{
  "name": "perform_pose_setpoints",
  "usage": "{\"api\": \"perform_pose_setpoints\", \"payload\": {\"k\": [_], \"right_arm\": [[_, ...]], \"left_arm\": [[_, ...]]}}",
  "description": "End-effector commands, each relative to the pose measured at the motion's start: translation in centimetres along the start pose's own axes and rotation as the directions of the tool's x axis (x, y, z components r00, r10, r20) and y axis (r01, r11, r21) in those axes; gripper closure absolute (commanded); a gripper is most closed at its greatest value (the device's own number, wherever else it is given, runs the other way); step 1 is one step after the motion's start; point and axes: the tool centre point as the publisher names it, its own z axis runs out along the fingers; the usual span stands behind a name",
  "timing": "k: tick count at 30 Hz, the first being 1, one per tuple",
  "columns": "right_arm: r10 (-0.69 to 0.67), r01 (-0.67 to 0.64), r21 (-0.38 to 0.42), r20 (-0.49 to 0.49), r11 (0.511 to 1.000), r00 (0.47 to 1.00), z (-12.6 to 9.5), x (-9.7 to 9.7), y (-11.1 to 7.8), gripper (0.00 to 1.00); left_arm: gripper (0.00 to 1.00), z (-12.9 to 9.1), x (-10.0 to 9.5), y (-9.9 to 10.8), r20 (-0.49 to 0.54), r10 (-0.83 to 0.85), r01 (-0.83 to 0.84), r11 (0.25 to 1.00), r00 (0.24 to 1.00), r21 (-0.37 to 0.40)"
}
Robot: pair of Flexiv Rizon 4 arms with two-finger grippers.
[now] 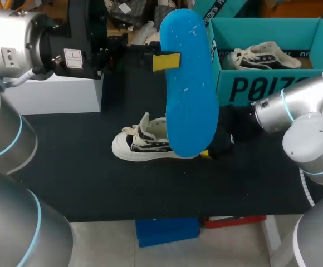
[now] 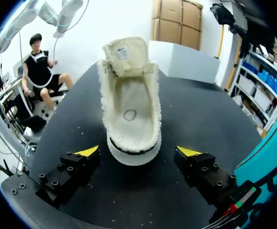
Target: Take the shoe out of the shoebox, open the shoe tongue, remove and reinsert the insole, then place the shoe into the shoebox
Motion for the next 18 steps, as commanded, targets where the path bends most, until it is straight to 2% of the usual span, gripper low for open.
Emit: {"api": "perform_pose_setpoints", "payload": {"k": [1,6,7,8,10,11,12,15,18], "right_arm": [[-0.002,0.005,0.238,-0.011,0.971,1.000,-1.9,-0.1,2.1,0.00],[-0.026,0.032,0.402,-0.021,0.915,0.999,-1.7,-0.4,4.1,0.00],[-0.032,0.038,0.439,-0.020,0.898,0.999,-1.6,-0.4,4.5,0.10],[-0.036,0.042,0.465,-0.021,0.885,0.999,-1.4,-0.4,4.8,0.15],[-0.041,0.048,0.510,-0.025,0.859,0.999,-0.9,-0.5,5.3,0.14],[-0.044,0.050,0.532,-0.024,0.845,0.999,-0.6,-0.5,5.4,0.21],[-0.045,0.049,0.549,-0.022,0.835,0.999,-0.4,-0.6,5.6,0.34],[-0.047,0.052,0.589,-0.024,0.807,0.999,0.5,-0.7,6.0,0.48],[-0.043,0.052,0.615,-0.030,0.787,0.999,1.4,-0.8,6.3,0.41]], "left_arm": [[1.00,0.0,0.0,0.1,0.002,-0.002,0.002,1.000,1.000,-0.003],[1.00,0.0,0.0,0.1,0.002,-0.002,0.002,1.000,1.000,-0.003],[1.00,0.0,0.0,0.1,0.002,-0.002,0.002,1.000,1.000,-0.003],[1.00,0.0,0.0,0.1,0.002,-0.002,0.002,1.000,1.000,-0.003],[1.00,0.0,0.0,0.1,0.002,-0.002,0.002,1.000,1.000,-0.003],[1.00,0.0,0.0,0.1,0.002,-0.002,0.002,1.000,1.000,-0.003],[1.00,0.0,0.0,0.1,0.002,-0.002,0.002,1.000,1.000,-0.003],[1.00,0.0,0.0,0.1,0.002,-0.002,0.002,1.000,1.000,-0.003],[1.00,0.0,0.0,0.1,0.002,-0.002,0.002,1.000,1.000,-0.003]]}}
